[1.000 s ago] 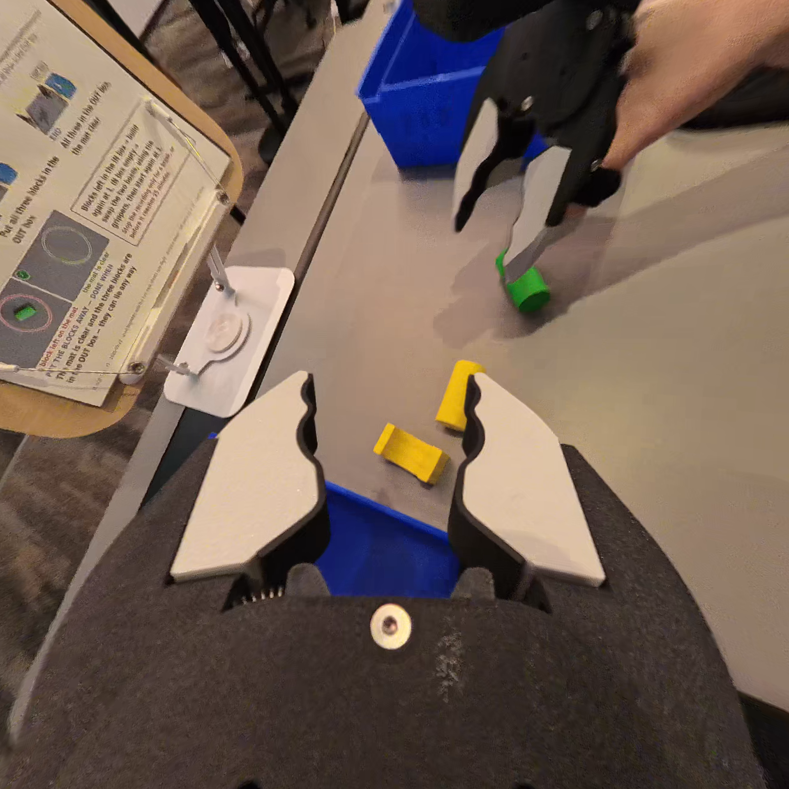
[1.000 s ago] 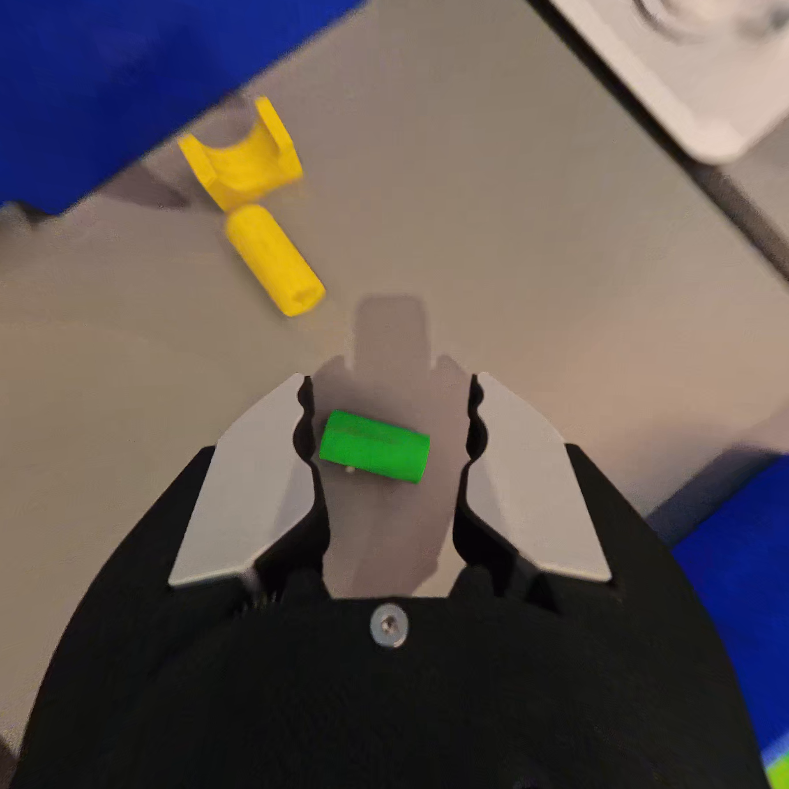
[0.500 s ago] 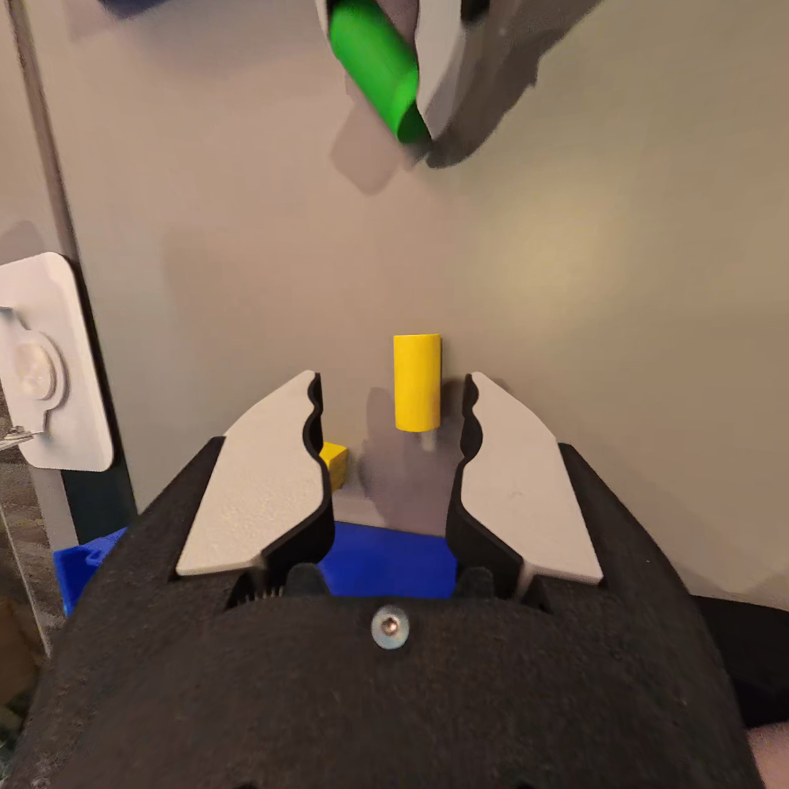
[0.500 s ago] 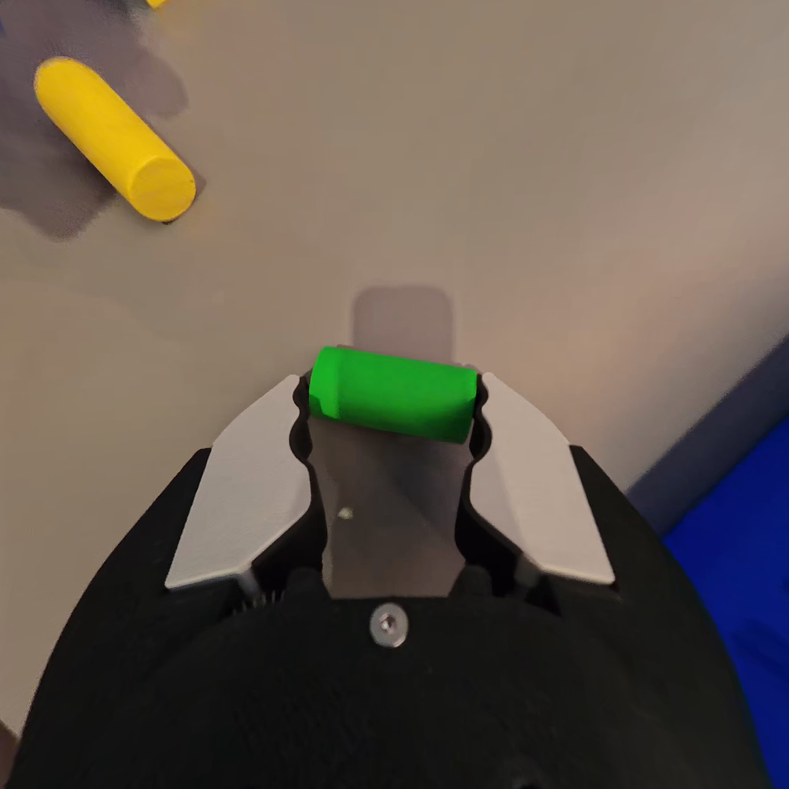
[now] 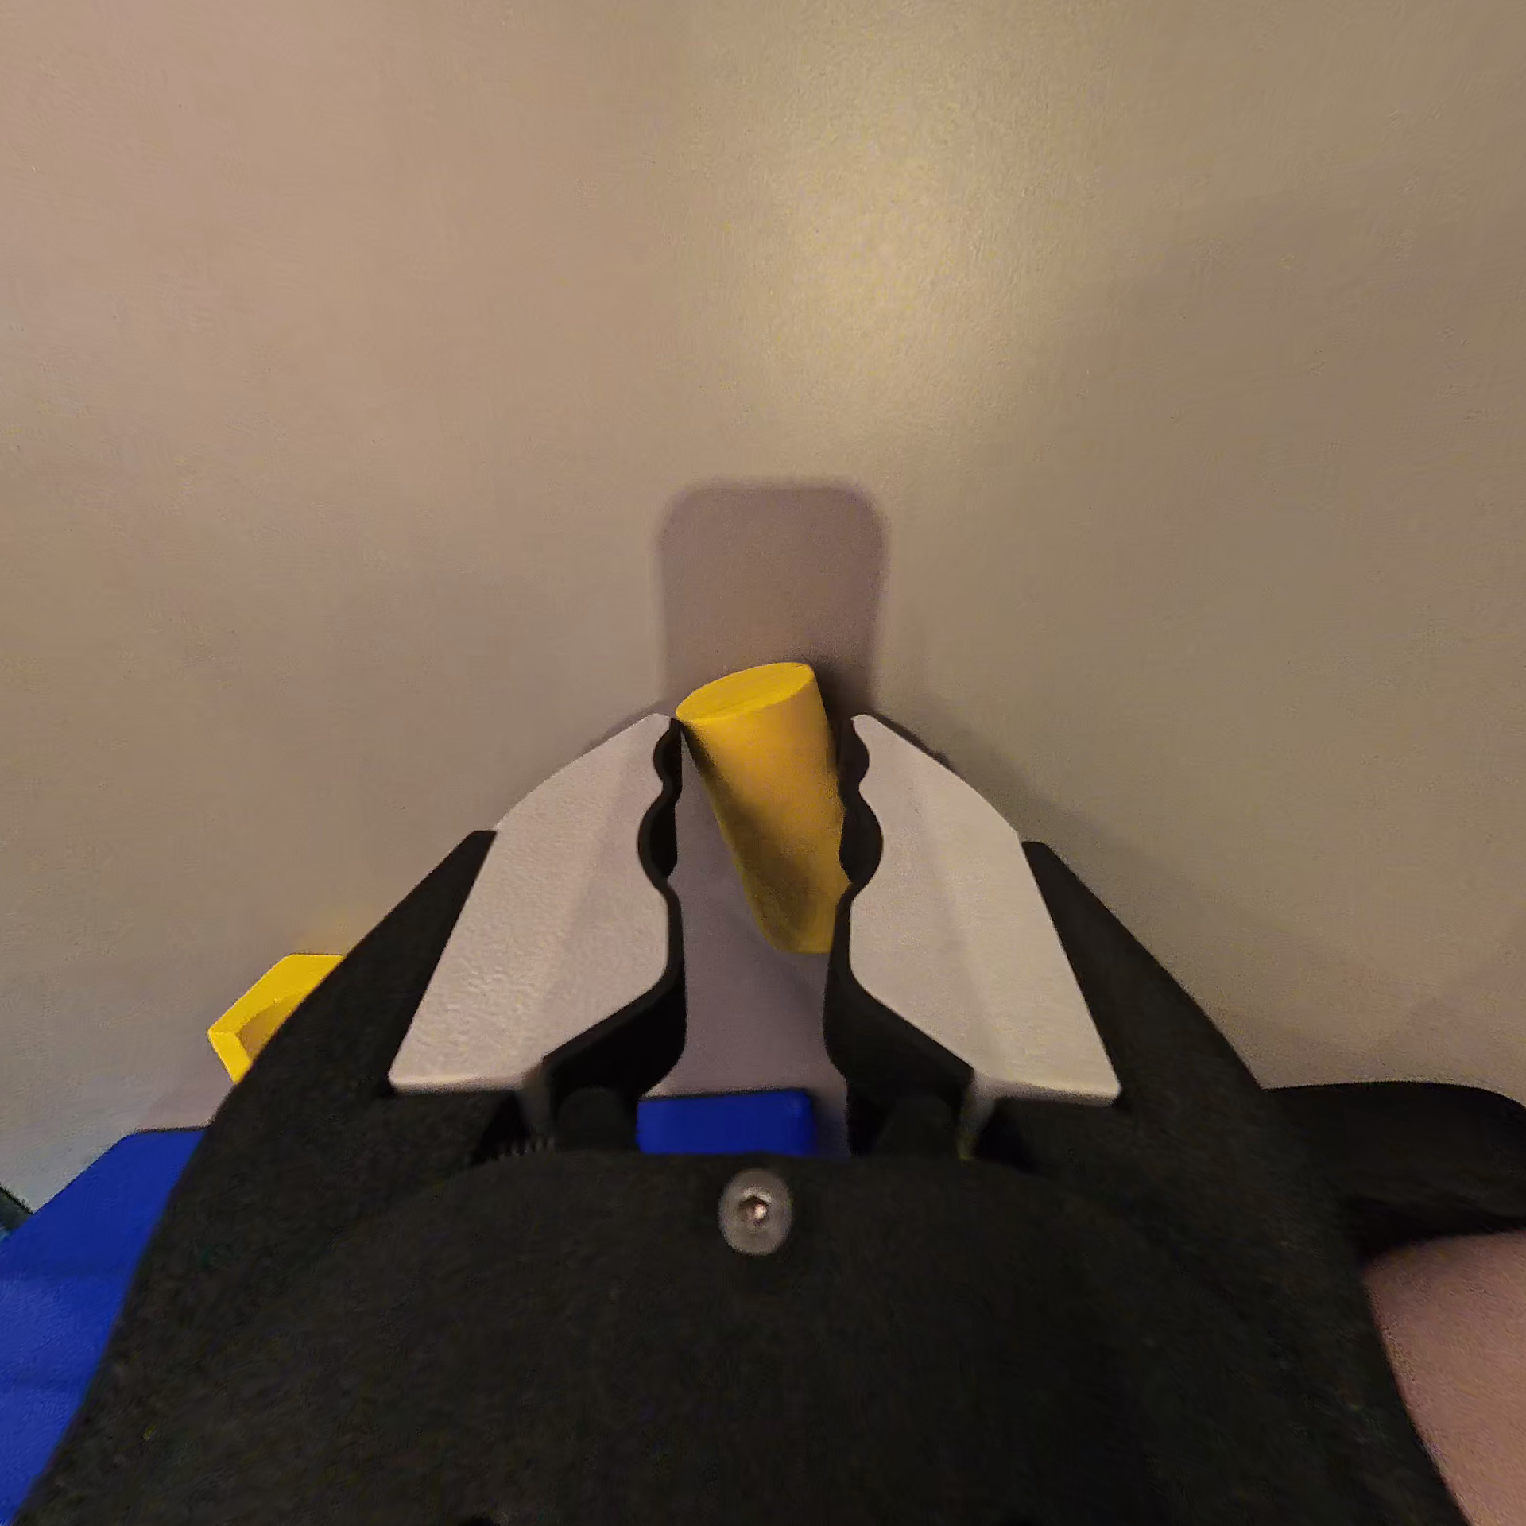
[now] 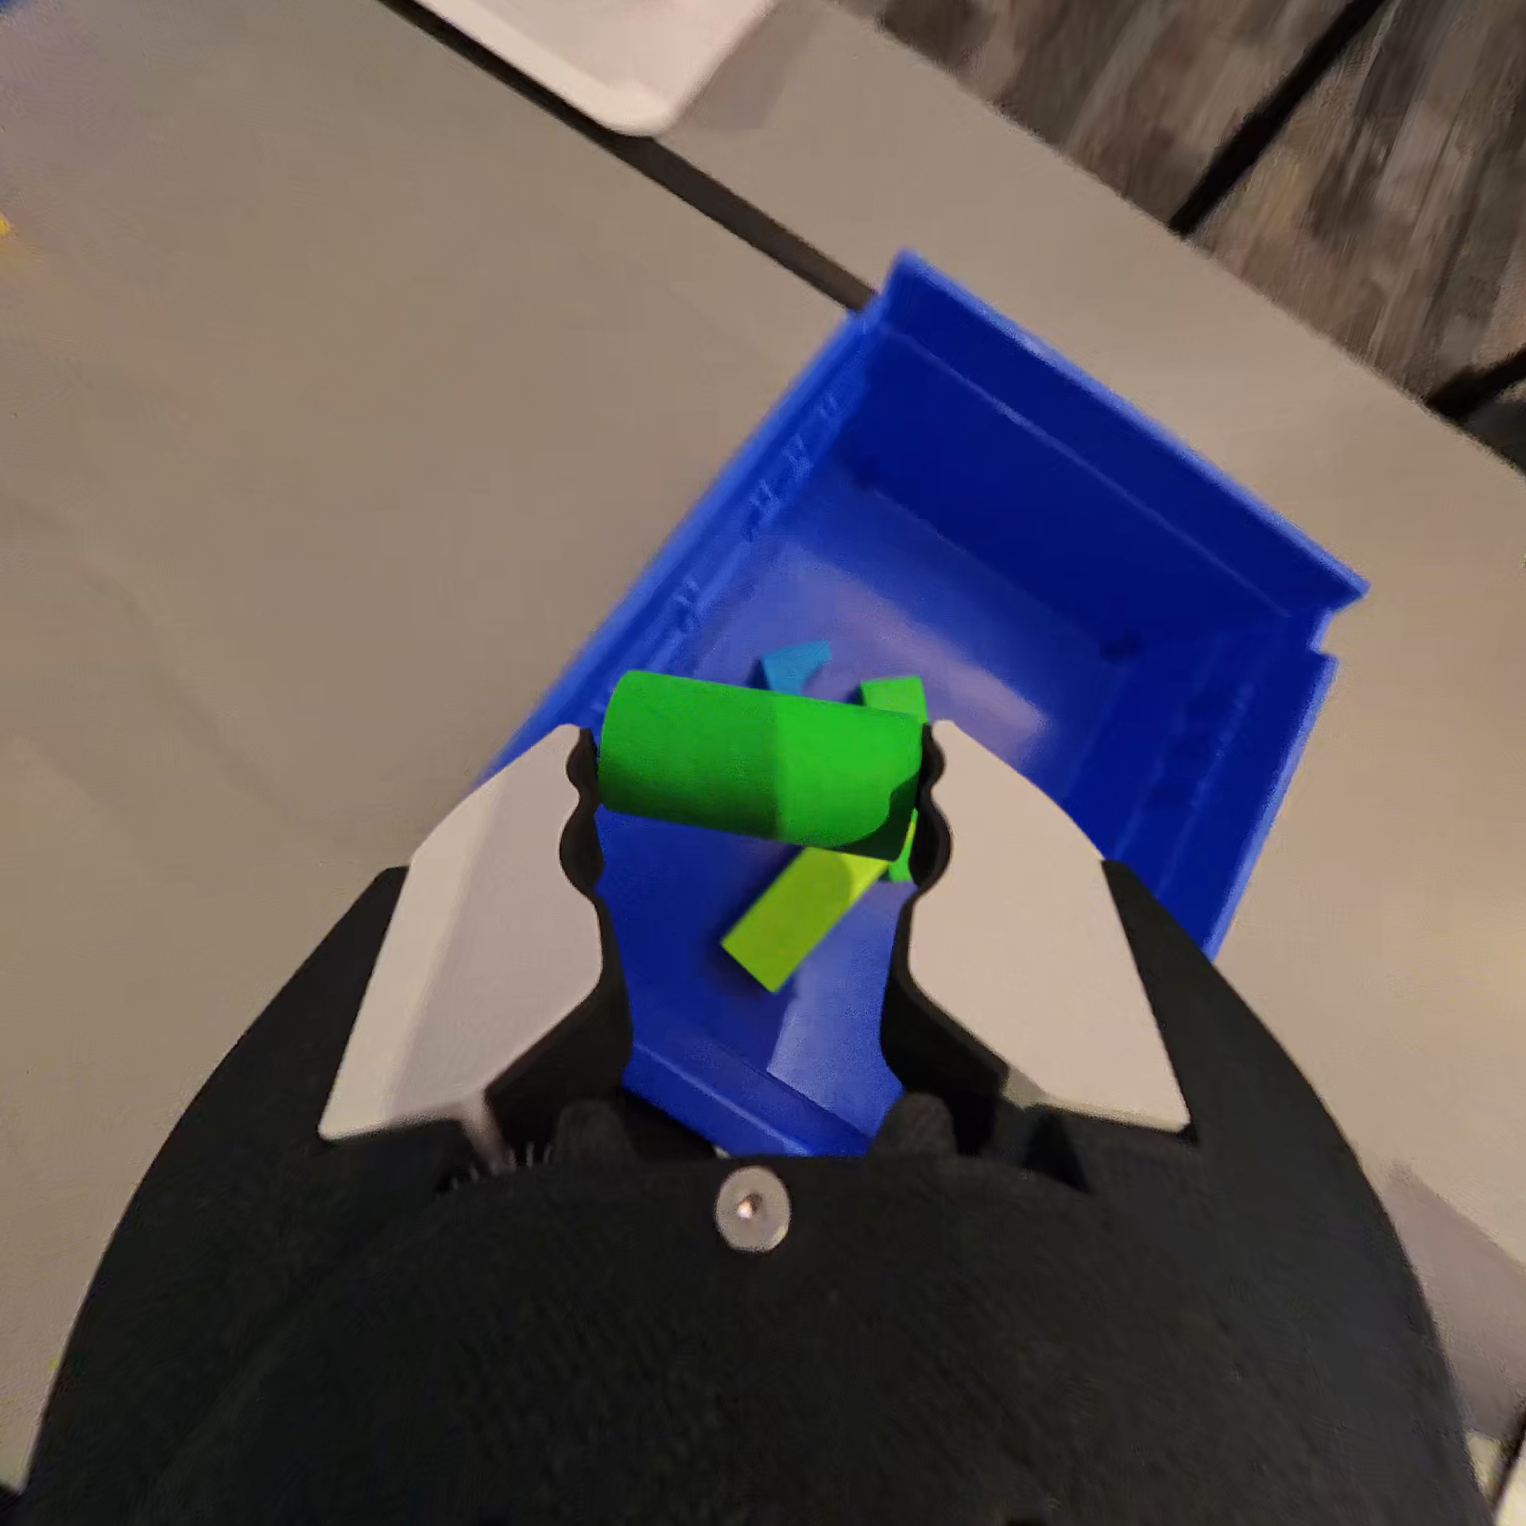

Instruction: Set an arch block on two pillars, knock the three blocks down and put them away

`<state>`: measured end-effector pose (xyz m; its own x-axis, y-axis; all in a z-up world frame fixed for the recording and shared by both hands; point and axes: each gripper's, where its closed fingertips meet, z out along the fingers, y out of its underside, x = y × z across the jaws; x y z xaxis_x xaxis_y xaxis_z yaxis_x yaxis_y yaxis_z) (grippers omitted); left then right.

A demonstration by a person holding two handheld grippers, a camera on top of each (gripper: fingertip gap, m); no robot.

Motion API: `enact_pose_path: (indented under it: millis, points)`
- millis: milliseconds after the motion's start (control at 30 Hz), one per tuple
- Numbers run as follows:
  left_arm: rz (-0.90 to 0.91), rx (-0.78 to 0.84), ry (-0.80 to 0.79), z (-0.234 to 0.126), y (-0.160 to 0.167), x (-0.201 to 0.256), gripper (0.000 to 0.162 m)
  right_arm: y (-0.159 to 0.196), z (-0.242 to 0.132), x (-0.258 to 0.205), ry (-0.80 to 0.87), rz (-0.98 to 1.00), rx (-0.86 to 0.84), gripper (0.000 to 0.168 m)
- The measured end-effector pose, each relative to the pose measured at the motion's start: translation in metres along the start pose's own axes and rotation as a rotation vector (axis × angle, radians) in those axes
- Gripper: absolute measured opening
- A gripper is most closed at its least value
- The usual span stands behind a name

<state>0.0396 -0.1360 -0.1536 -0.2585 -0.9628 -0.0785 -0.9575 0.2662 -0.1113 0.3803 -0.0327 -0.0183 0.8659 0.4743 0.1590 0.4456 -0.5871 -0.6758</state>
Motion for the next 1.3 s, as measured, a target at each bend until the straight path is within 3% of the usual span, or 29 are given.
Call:
enact_pose_path:
  millis: [200, 400, 500, 567, 633, 733, 833, 933, 1100, 1300]
  points:
    - [-0.050, 0.027, -0.047, -0.009, -0.004, -0.014, 0.034, 0.066, 0.055, 0.035, -0.013, 0.040, -0.224, 0.075]
    - [-0.127, 0.352, -0.149, -0.071, -0.033, -0.034, 0.032, 0.081, 0.076, 0.032, -0.034, -0.020, -0.222, 0.075]
    - [-0.213, 0.586, -0.168, -0.117, -0.045, -0.042, 0.032, 0.056, 0.063, 0.025, 0.014, -0.092, -0.128, 0.076]
    - [-0.293, 0.772, -0.157, -0.150, -0.052, -0.047, 0.032, 0.017, 0.041, 0.007, 0.079, -0.196, -0.004, 0.076]
    - [-0.367, 0.957, -0.082, -0.181, -0.058, -0.046, 0.032, -0.031, 0.014, -0.040, 0.048, -0.353, 0.178, 0.075]
    - [-0.423, 1.132, 0.025, -0.209, -0.061, -0.041, 0.032, -0.085, -0.029, -0.155, -0.159, -0.664, 0.504, 0.075]
    - [-0.429, 1.118, 0.091, -0.209, -0.060, -0.032, 0.032, -0.103, -0.060, -0.242, -0.198, -0.972, 0.728, 0.076]
    - [-0.440, 1.107, 0.156, -0.207, -0.060, -0.026, 0.032, -0.104, -0.068, -0.296, -0.220, -1.163, 0.792, 0.080]
    - [-0.425, 1.084, 0.229, -0.200, -0.063, -0.017, 0.032, -0.108, -0.053, -0.312, -0.129, -1.344, 0.730, 0.082]
    - [-0.413, 1.070, 0.275, -0.193, -0.066, -0.013, 0.032, -0.106, -0.042, -0.314, -0.126, -1.355, 0.712, 0.069]
